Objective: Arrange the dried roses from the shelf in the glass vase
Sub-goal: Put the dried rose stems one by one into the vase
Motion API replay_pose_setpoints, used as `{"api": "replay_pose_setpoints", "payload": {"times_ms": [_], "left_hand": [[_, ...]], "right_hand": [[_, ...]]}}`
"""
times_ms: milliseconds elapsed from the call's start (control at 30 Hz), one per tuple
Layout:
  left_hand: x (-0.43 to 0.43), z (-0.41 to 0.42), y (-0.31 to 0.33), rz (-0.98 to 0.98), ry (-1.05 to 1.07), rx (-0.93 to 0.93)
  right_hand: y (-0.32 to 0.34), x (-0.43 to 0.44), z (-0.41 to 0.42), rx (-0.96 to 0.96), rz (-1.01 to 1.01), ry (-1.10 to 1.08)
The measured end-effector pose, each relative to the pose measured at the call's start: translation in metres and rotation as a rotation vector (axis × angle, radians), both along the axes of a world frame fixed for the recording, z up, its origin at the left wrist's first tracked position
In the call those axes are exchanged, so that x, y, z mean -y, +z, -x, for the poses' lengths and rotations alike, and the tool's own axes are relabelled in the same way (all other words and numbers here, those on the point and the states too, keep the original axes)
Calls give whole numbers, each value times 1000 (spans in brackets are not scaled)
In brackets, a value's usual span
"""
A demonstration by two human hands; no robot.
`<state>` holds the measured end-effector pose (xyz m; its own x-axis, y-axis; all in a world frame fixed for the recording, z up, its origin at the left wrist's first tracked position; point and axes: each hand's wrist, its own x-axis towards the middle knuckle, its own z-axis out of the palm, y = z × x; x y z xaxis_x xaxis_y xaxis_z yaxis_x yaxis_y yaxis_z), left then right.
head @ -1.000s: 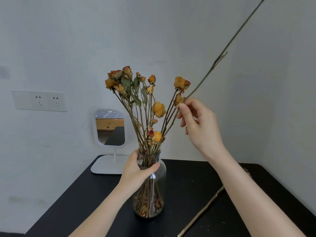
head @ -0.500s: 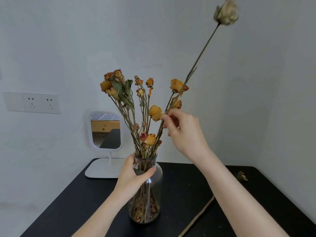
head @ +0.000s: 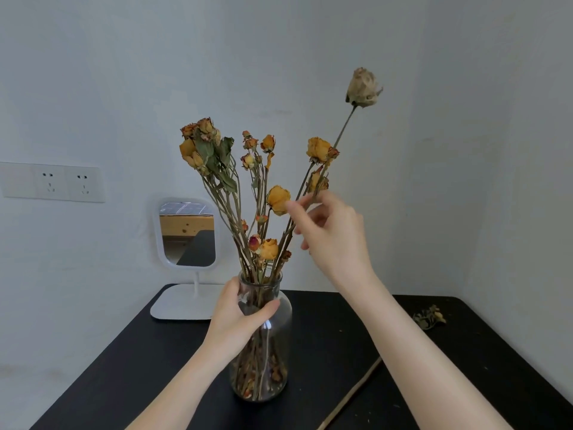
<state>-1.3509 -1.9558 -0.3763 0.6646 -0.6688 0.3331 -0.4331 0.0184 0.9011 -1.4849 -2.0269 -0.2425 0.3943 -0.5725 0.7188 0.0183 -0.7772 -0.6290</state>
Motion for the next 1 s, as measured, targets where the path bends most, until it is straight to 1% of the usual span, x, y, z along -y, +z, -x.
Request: {"api": "replay_pose_setpoints", "payload": {"times_ms": [100,167,333,433,567,633,667,800,933,1000], "left_hand": [[0,1,0,1,3,-3],[-1,1,1,9,-2,0],[-2,2,2,27,-19,-7],[-3,3,2,35,-23,-15],[-4,3,3,35,-20,-9],[-4,3,3,27,-20,-9],[-4,3,3,20,-21,-11],[-4,3,4,-4,-29,-9],[-4,1,6,-27,-53,-1],[-5,-2,8,-51,-61,1]], "right_hand": [[8,-1,5,149,-20,12],[7,0,6,152,-10,17],[-8,7,2,-32,-54,58],[-19,9,1,-92,-97,94],[-18,11,2,-222,-53,111],[-12,11,2,-242,-30,103],[-10,11,1,-218,-21,98],[-7,8,0,-18,-35,94],[-6,5,-2,-2,-24,60],[-6,4,0,9,-19,77]]}}
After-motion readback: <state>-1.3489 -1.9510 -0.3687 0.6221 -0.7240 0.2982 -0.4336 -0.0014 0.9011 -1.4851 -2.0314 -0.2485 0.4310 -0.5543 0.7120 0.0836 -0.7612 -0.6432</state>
